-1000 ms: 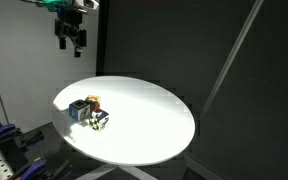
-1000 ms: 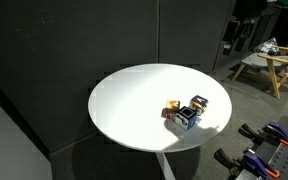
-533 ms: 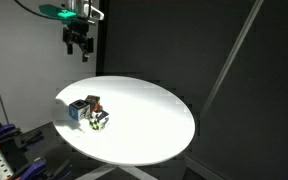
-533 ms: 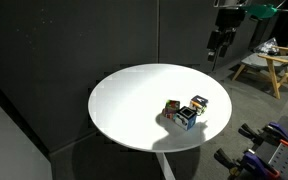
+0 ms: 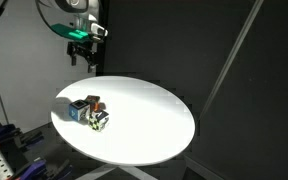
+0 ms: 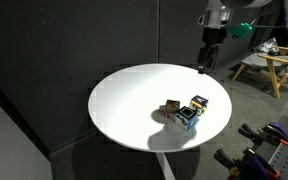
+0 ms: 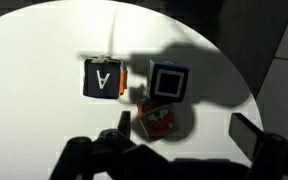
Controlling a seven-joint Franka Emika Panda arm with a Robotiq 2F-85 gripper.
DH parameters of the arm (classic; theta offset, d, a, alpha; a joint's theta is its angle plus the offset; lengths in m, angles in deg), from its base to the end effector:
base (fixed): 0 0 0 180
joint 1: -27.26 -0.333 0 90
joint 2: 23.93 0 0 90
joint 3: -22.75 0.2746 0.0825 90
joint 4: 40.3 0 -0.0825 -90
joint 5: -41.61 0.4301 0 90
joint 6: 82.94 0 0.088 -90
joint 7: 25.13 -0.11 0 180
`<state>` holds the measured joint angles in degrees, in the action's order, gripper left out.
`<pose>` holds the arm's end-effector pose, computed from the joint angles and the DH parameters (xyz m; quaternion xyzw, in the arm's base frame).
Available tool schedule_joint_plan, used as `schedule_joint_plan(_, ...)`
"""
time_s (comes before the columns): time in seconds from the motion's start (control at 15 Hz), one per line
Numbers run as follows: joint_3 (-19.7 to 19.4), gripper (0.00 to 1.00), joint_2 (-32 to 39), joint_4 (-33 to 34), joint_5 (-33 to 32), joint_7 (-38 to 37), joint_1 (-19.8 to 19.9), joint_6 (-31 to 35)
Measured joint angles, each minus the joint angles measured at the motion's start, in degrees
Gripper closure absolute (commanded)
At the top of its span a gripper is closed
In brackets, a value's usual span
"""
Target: Stack the toy blocks together
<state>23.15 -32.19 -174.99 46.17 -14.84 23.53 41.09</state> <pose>0.5190 0.0408 0.3141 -0.9940 -0.1026 0.0192 0.0331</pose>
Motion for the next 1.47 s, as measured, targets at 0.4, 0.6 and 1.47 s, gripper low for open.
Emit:
schedule_joint_plan(0.4, 0.06, 0.00, 7.05, 2.38, 0.03, 4.91, 0.00, 6.33)
schedule_joint_plan(0.6, 0.06, 0.00, 8.41, 3.22, 0.03, 5.54, 0.00, 6.73)
schedule_joint_plan(1.47, 0.60, 0.00, 9.12, 2.23, 0.03, 5.85, 0.00, 11.97)
